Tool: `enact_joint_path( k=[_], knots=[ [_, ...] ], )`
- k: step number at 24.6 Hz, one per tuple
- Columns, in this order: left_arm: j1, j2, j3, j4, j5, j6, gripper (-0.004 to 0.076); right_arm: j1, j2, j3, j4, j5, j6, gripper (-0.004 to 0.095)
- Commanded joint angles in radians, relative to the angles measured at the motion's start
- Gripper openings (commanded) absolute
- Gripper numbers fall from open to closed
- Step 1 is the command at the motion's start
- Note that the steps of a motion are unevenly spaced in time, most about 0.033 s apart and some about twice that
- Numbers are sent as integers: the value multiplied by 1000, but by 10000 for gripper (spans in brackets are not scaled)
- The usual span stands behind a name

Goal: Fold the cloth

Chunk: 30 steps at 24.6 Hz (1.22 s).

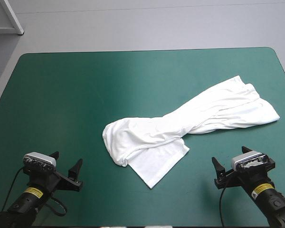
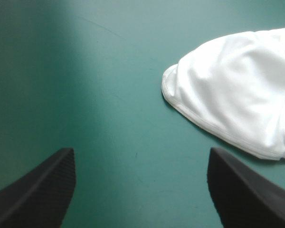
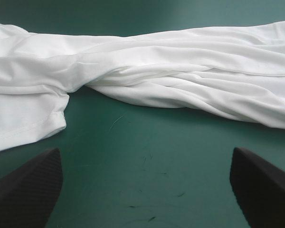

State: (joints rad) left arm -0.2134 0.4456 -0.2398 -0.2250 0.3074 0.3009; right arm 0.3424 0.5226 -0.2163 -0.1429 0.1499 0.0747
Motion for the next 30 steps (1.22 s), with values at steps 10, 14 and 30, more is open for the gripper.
enact_joint_path(
  k=[10, 14, 30],
  knots=[
    [-3, 10, -29, -11, -72, -9, 556, 0, 9, -22, -7, -66, 0, 901],
    [-3, 10, -29, -11, -68, -7, 557, 0, 9, -22, -7, -66, 0, 901],
    [-3, 354, -429, -165, 258, 126, 557, 0, 37, -419, -155, 328, 221, 901]
  ],
)
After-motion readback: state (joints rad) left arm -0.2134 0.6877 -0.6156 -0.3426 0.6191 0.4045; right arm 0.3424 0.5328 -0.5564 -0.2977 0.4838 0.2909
